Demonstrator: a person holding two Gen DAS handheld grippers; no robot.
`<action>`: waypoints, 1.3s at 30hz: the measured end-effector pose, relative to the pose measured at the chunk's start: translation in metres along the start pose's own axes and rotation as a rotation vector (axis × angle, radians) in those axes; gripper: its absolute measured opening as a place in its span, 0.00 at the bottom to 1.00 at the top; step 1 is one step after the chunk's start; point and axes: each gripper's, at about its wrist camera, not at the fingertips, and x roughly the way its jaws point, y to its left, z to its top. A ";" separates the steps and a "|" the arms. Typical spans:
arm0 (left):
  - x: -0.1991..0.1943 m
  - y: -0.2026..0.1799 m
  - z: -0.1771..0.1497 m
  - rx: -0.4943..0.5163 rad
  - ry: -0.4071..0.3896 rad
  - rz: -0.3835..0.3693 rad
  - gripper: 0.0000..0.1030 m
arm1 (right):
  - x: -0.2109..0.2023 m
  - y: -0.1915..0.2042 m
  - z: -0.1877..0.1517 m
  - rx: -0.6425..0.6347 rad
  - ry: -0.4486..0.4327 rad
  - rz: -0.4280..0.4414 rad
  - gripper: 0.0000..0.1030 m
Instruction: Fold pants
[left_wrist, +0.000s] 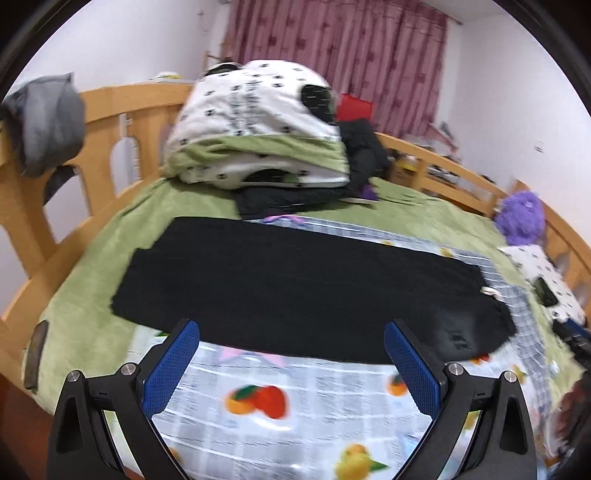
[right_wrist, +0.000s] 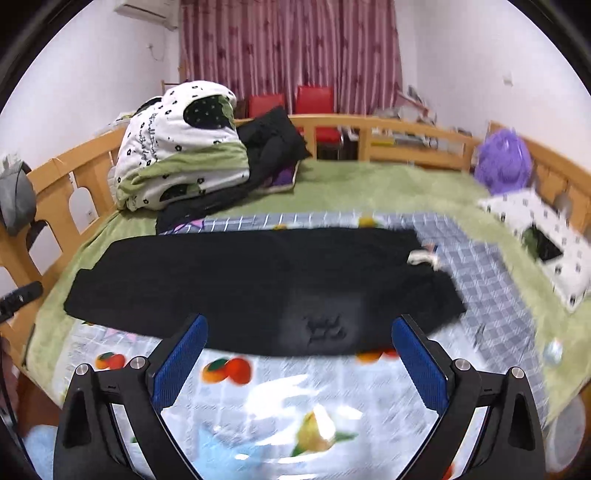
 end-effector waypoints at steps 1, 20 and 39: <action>0.005 0.006 -0.001 -0.008 0.004 0.008 0.98 | 0.004 -0.007 0.004 0.003 -0.004 0.006 0.96; 0.166 0.120 -0.077 -0.318 0.197 0.038 0.74 | 0.173 -0.154 -0.088 0.359 0.247 0.029 0.78; 0.202 0.113 -0.014 -0.240 0.074 0.058 0.09 | 0.228 -0.166 -0.075 0.493 0.196 0.105 0.19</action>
